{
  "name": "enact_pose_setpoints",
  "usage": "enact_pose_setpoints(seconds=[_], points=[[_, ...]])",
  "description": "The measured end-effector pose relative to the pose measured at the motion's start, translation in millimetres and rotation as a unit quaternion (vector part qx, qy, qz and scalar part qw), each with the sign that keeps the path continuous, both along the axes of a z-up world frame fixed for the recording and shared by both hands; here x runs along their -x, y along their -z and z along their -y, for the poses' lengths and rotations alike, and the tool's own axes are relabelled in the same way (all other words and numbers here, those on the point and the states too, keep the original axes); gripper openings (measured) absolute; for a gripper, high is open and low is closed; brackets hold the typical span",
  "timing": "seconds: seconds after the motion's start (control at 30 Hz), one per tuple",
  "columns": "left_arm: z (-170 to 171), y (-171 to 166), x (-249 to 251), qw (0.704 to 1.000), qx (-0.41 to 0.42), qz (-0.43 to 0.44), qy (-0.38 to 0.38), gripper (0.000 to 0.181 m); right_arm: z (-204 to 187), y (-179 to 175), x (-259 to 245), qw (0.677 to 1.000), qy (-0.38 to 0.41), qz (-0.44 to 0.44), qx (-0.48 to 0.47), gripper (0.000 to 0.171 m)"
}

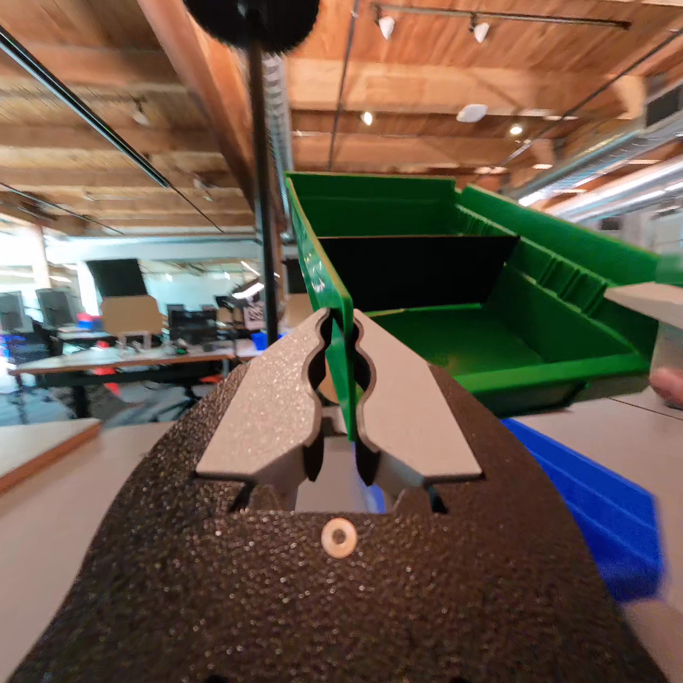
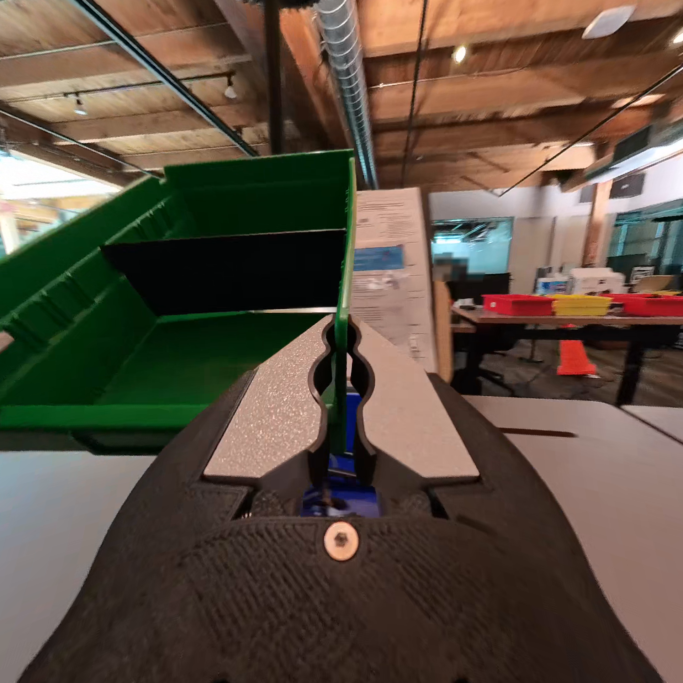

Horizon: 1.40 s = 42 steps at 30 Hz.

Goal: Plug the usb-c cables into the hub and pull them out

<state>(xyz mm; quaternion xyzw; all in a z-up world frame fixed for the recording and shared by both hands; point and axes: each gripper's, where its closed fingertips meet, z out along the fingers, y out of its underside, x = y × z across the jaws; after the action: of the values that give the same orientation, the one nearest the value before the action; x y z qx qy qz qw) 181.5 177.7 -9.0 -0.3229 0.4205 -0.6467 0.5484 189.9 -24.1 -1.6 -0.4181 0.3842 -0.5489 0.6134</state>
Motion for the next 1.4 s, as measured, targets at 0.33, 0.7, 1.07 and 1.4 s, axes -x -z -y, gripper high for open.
enact_pose_setpoints(seconds=[0.33, 0.7, 1.07, 1.4], points=[[259.6, 46.7, -16.8, 0.977, -0.001, -0.114, 0.178, 0.008, 256.3, 66.9, 27.3, 0.985, 0.126, -0.097, -0.073, 0.001], [426.1, 145.2, -78.6, 0.932, -0.073, -0.278, 0.222, 0.009, 411.0, 174.9, -17.3, 0.943, 0.176, -0.26, -0.112, 0.001], [401.0, 134.6, -3.9, 0.855, -0.088, -0.317, 0.401, 0.021, 435.9, 187.5, -38.8, 0.921, 0.245, -0.303, -0.003, 0.029], [64.3, 143.1, -77.0, 0.919, -0.164, -0.356, 0.031, 0.085, 301.6, 79.0, 1.8, 0.98, 0.138, -0.137, 0.051, 0.083]])
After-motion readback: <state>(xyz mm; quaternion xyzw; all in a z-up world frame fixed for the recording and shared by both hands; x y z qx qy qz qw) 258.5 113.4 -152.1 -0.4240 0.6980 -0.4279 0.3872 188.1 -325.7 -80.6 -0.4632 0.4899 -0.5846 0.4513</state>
